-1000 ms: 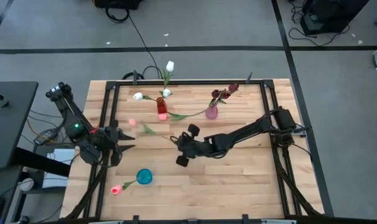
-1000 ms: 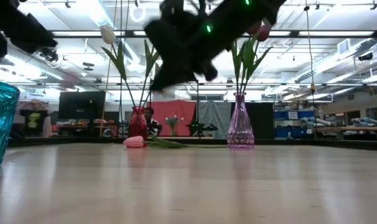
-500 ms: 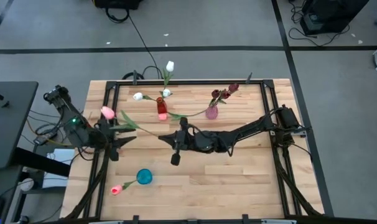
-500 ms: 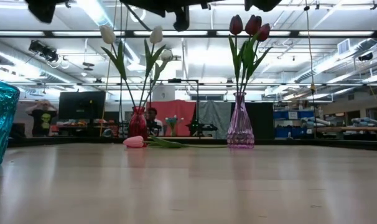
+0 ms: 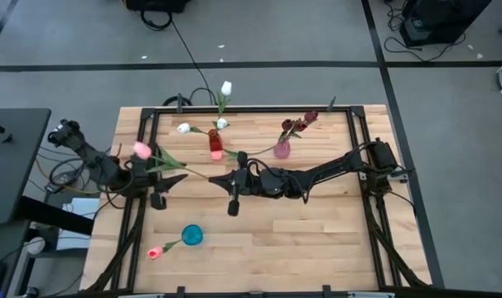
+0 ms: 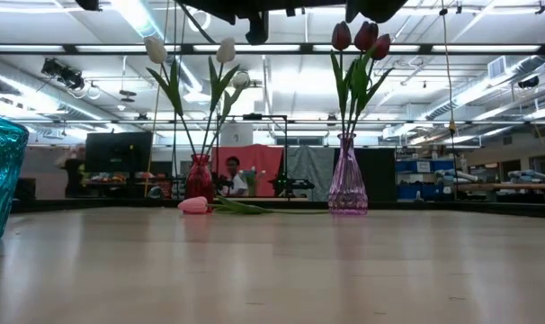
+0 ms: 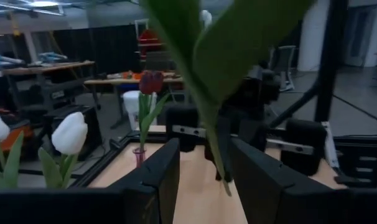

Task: Sort flowers into vase by color
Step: Put the bottom pink tulip into the blue vase, then put the pink tulip into the blue vase

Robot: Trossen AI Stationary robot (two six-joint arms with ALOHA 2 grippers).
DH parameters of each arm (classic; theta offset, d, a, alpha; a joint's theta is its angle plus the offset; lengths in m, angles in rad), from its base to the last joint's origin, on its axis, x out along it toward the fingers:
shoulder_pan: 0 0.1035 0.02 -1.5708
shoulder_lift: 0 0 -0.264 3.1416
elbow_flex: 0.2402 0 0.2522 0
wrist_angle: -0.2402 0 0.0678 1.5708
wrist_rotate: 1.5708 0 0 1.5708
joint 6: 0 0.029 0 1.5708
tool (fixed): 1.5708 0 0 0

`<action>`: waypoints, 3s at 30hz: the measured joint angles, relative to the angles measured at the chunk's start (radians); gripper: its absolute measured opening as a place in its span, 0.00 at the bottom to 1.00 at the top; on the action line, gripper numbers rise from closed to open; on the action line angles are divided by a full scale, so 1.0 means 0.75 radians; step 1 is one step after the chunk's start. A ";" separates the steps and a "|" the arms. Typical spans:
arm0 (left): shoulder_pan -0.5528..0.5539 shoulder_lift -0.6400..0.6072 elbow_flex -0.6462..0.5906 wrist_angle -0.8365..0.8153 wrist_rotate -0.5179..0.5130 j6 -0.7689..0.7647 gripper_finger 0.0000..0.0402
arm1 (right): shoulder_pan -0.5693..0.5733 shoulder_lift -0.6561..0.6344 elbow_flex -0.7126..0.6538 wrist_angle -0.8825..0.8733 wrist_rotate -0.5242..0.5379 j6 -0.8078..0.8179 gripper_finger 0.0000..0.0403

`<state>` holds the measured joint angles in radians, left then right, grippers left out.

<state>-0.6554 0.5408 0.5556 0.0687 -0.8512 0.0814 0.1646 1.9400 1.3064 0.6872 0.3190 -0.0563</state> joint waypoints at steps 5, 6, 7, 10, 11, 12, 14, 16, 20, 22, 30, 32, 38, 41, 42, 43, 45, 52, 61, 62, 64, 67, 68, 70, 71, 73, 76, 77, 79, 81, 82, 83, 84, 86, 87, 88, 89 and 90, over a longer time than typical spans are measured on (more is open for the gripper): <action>0.064 0.084 0.000 0.099 0.013 0.033 0.37 | 0.000 0.000 0.000 0.000 0.000 -0.005 0.01; 0.074 0.097 0.000 0.114 0.015 0.035 0.36 | 0.000 0.000 0.000 0.000 0.000 -0.009 0.01; 0.083 0.108 0.000 0.127 0.018 0.035 0.35 | 0.000 0.000 0.000 0.000 0.000 -0.010 0.01; 0.106 0.128 0.000 0.125 0.052 0.036 0.30 | 0.000 0.000 0.000 -0.001 0.000 -0.023 0.02; 0.110 0.129 0.000 0.120 0.060 0.036 0.27 | 0.000 0.000 0.001 -0.001 0.000 -0.025 0.02; 0.112 0.129 0.000 0.119 0.061 0.038 0.23 | 0.000 0.000 0.001 -0.001 0.000 -0.025 0.03; 0.115 0.128 0.000 0.123 0.072 0.061 0.12 | 0.000 0.000 0.001 -0.001 0.002 -0.023 0.07; 0.114 0.122 0.000 0.125 0.095 0.063 0.04 | -0.001 0.000 0.001 -0.002 0.006 -0.011 0.11; 0.115 0.092 0.000 0.095 0.130 0.061 0.03 | 0.005 -0.007 0.001 -0.022 0.003 -0.001 0.24; 0.113 0.045 0.019 -0.013 0.154 0.036 0.02 | 0.020 -0.032 0.001 -0.052 -0.008 0.000 0.30; 0.115 -0.114 0.189 -0.523 0.622 -0.236 0.01 | 0.133 -0.149 0.004 -0.202 -0.093 0.027 0.43; 0.115 -0.101 0.189 -0.561 0.735 -0.299 0.01 | 0.157 -0.148 0.004 -0.267 -0.103 0.073 0.44; 0.115 0.040 0.188 -0.665 0.920 -0.328 0.01 | 0.191 -0.068 0.001 -0.400 -0.107 0.233 0.43; 0.116 0.076 0.188 -0.663 0.956 -0.333 0.01 | 0.195 -0.022 0.001 -0.397 -0.106 0.282 0.43; 0.116 0.084 0.189 -0.665 0.980 -0.334 0.01 | 0.195 -0.008 0.001 -0.395 -0.106 0.292 0.43; 0.115 0.091 0.189 -0.666 1.002 -0.340 0.01 | 0.196 0.008 0.001 -0.392 -0.106 0.297 0.43; 0.115 0.093 0.188 -0.672 1.031 -0.361 0.01 | 0.195 0.033 0.001 -0.398 -0.105 0.309 0.43; 0.115 0.095 0.188 -0.680 1.086 -0.429 0.01 | 0.183 0.052 0.001 -0.399 -0.104 0.331 0.43; 0.115 0.101 0.188 -0.706 1.083 -0.399 0.01 | 0.183 0.051 0.001 -0.409 -0.105 0.331 0.43; 0.115 0.101 0.188 -0.719 1.078 -0.397 0.01 | 0.183 0.051 0.001 -0.409 -0.105 0.331 0.43; 0.115 0.102 0.188 -0.746 1.060 -0.395 0.01 | 0.183 0.051 0.001 -0.409 -0.105 0.331 0.43; 0.115 0.122 0.188 -0.764 1.059 -0.395 0.01 | 0.183 0.051 0.001 -0.423 -0.105 0.331 0.43; 0.115 0.132 0.188 -0.764 1.059 -0.395 0.01 | 0.183 0.051 0.001 -0.428 -0.105 0.331 0.43; 0.115 0.157 0.188 -0.762 1.056 -0.395 0.01 | 0.183 0.051 0.001 -0.441 -0.105 0.331 0.43; 0.115 0.173 0.188 -0.760 1.051 -0.395 0.02 | 0.183 0.051 0.001 -0.449 -0.105 0.331 0.43; 0.115 0.210 0.188 -0.756 1.042 -0.395 0.03 | 0.183 0.051 0.001 -0.473 -0.105 0.331 0.43; 0.115 0.264 0.188 -0.757 1.030 -0.401 0.08 | 0.183 0.051 0.001 -0.501 -0.105 0.332 0.43; 0.115 0.280 0.188 -0.761 1.028 -0.410 0.11 | 0.183 0.051 0.001 -0.504 -0.105 0.332 0.43; 0.115 0.298 0.188 -0.775 1.028 -0.425 0.18 | 0.183 0.051 0.001 -0.504 -0.105 0.332 0.43; 0.115 0.300 0.188 -0.809 1.029 -0.432 0.26 | 0.183 0.051 0.001 -0.505 -0.105 0.332 0.43; 0.115 0.299 0.188 -0.838 1.038 -0.442 0.29 | 0.183 0.051 0.001 -0.507 -0.105 0.332 0.43; 0.115 0.299 0.188 -0.868 1.059 -0.463 0.31 | 0.183 0.051 0.001 -0.510 -0.105 0.332 0.43; 0.115 0.299 0.188 -0.901 1.079 -0.476 0.33 | 0.183 0.051 0.001 -0.512 -0.105 0.332 0.43; 0.114 0.299 0.188 -0.947 1.107 -0.522 0.35 | 0.183 0.051 0.001 -0.525 -0.105 0.332 0.43; 0.114 0.299 0.188 -0.967 1.117 -0.540 0.35 | 0.183 0.051 0.001 -0.531 -0.105 0.332 0.43; 0.114 0.299 0.188 -0.980 1.118 -0.552 0.36 | 0.183 0.051 0.001 -0.535 -0.105 0.332 0.43; 0.115 0.299 0.188 -0.994 1.118 -0.567 0.36 | 0.180 0.051 0.001 -0.536 -0.105 0.332 0.43; 0.115 0.297 0.188 -1.008 1.118 -0.569 0.36 | 0.180 0.051 0.001 -0.537 -0.105 0.334 0.43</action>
<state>-0.5694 0.7633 0.6964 -0.6876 -0.0128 -0.3455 0.2996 1.9785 1.3071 0.2844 0.2405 0.1944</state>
